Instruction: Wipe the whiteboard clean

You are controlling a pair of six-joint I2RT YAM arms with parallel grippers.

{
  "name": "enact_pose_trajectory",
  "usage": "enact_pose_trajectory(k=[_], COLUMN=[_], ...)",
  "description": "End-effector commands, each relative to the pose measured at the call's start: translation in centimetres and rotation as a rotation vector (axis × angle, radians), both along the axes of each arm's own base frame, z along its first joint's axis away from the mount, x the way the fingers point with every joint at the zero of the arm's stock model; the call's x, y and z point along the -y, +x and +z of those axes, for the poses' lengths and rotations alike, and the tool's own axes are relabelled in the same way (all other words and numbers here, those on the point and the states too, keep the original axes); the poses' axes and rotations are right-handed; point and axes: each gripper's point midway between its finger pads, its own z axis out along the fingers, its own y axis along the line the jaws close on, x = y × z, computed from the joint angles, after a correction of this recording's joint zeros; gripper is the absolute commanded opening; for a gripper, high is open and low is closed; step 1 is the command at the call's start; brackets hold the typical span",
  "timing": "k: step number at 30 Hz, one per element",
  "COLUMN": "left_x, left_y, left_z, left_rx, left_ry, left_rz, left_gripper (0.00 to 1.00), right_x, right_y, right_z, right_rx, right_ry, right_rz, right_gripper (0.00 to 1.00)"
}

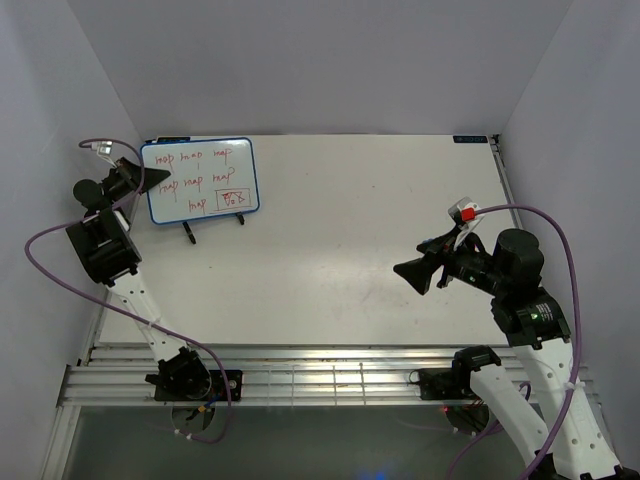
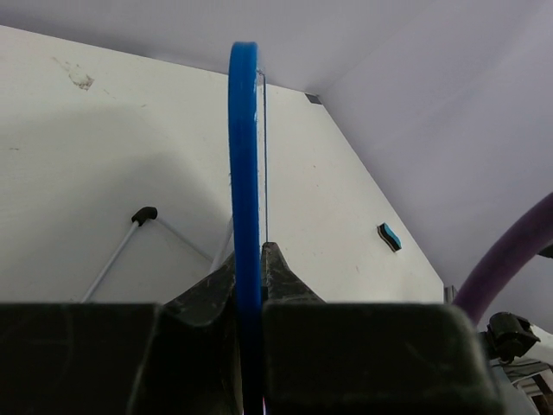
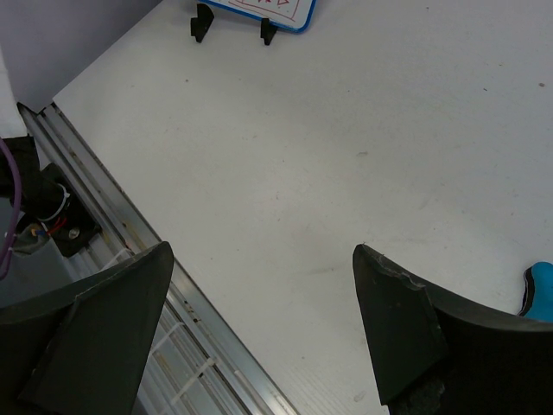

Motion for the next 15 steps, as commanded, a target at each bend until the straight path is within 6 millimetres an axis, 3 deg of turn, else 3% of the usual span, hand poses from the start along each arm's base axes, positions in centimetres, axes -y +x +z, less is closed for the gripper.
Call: enact_pose_trajectory(k=[1, 6, 15], left_x=[0.5, 1.7, 4.8], left_y=[-1.4, -1.4, -0.9], left_z=[8.0, 10.2, 17.1], left_rx=[0.339, 0.388, 0.549], left_ry=[0.151, 0.145, 0.109], left_rz=[0.058, 0.049, 0.056], left_gripper=[0.0, 0.0, 0.0], right_x=[-0.2, -0.2, -0.2], right_y=[-0.1, -0.2, 0.0], right_z=[2.5, 2.4, 2.3], right_rx=[0.085, 0.082, 0.082], right_ry=[0.021, 0.021, 0.017], right_rz=[0.017, 0.017, 0.01], right_gripper=[0.9, 0.9, 0.9])
